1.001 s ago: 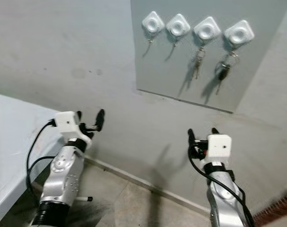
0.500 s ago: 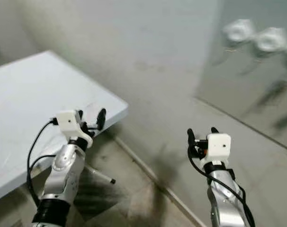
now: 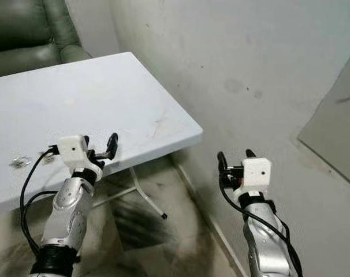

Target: Hang keys on a hook

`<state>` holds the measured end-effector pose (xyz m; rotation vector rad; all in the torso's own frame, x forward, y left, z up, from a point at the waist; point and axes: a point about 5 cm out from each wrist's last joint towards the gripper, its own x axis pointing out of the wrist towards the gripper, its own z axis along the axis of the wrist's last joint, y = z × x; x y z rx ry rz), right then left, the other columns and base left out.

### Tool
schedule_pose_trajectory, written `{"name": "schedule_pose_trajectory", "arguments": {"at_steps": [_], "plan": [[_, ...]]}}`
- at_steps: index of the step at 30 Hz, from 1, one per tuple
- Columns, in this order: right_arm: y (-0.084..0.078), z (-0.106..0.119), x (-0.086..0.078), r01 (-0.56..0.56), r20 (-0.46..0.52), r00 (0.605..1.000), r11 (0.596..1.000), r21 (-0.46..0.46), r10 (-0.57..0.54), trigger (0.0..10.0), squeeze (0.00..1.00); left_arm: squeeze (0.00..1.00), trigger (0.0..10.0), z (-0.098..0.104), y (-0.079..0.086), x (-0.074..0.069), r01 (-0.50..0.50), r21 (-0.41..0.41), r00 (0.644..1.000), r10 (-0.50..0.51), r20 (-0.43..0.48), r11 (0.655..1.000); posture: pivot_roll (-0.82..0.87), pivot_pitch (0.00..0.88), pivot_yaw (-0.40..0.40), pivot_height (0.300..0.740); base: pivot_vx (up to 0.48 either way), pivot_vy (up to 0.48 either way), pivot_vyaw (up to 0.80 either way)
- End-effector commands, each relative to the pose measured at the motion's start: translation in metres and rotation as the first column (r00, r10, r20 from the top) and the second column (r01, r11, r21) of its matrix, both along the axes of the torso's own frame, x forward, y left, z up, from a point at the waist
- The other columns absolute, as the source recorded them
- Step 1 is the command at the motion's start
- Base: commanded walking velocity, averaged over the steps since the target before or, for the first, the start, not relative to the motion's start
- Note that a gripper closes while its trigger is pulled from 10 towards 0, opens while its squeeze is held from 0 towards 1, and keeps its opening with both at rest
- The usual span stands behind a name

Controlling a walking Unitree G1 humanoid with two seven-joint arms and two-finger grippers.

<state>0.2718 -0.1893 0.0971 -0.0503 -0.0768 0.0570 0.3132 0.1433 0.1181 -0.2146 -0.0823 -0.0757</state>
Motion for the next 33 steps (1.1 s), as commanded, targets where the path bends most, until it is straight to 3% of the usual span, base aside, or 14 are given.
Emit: {"name": "schedule_pose_trajectory", "arguments": {"at_steps": [1, 15, 33], "plan": [[-0.0032, 0.0046, 0.0019, 0.008, 0.012, 1.000, 1.000, 0.004, -0.008, 10.0, 0.00, 0.00, 10.0, 0.0053, -0.0046, 0.0017, 0.018, 0.004, 1.000, -0.018, 0.014, 1.000, -0.08, 0.000, -0.022, 0.740, 0.000, 0.000, 0.80], [-0.0003, 0.0084, 0.0038, -0.008, 0.021, 1.000, 1.000, 0.001, 0.008, 10.0, 0.00, 0.00, 10.0, 0.0059, -0.0044, 0.0027, 0.009, 0.002, 1.000, -0.009, 0.008, 1.000, -0.08, 0.000, -0.024, 0.740, 0.000, 0.000, 0.77], [0.0031, 0.0102, 0.0031, -0.014, 0.037, 0.999, 0.999, 0.040, 0.013, 10.0, 0.00, 0.00, 10.0, 0.0073, -0.0045, 0.0038, 0.014, -0.025, 1.000, -0.013, 0.006, 1.000, -0.08, 0.000, -0.019, 0.740, 0.000, 0.000, 0.00]]}}
